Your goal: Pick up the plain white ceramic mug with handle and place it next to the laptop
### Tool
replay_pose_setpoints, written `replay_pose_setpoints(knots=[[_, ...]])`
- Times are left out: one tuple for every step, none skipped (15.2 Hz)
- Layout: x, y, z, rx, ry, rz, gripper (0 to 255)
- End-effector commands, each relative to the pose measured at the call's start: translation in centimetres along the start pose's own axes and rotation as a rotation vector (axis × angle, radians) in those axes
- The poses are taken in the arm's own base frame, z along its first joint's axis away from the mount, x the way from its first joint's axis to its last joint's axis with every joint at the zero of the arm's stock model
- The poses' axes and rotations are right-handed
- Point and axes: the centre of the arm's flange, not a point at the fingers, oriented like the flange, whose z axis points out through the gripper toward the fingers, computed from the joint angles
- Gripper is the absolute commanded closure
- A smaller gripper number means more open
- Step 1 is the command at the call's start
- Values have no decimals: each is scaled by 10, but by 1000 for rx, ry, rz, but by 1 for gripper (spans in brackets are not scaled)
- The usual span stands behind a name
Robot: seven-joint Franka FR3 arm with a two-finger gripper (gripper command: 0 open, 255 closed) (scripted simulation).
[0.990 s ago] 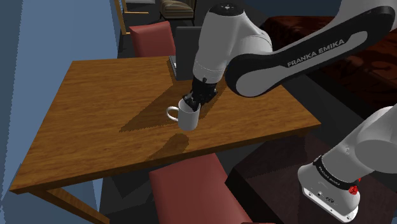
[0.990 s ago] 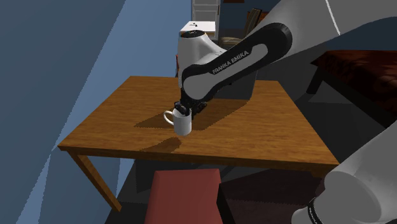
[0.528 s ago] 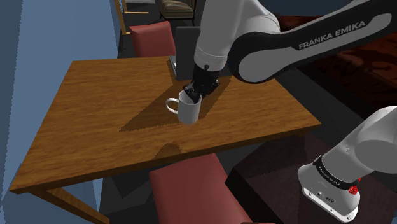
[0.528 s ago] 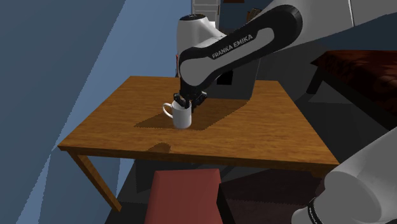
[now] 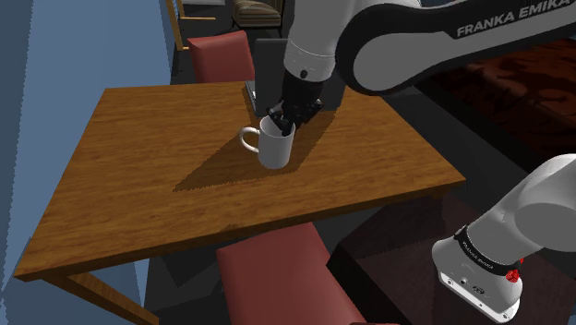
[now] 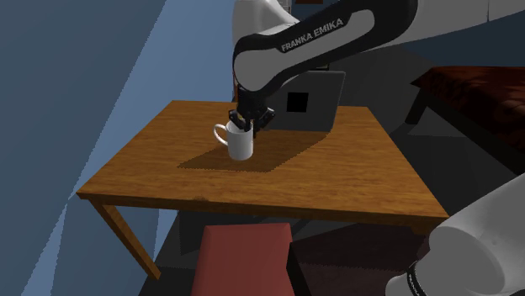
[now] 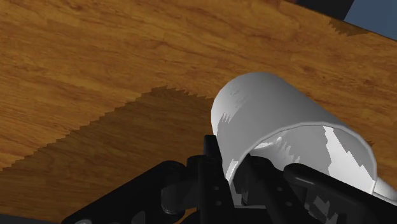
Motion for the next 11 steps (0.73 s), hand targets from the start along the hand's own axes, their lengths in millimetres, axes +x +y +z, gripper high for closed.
replay_pose_setpoints(knots=[[2,-1,-10,0,0,0,255],[3,-1,-15,0,0,0,255],[4,-1,-21,0,0,0,255],[5,-1,-26,0,0,0,255],[6,-1,-31,0,0,0,255],[7,-2,-36,0,0,0,255],[7,-2,-41,0,0,0,255],[8,-2,-47,0,0,0,255],[9,-2,-52,0,0,0,255],[10,-2,-57,0,0,0,255],[11,-2,-62,0,0,0,255]])
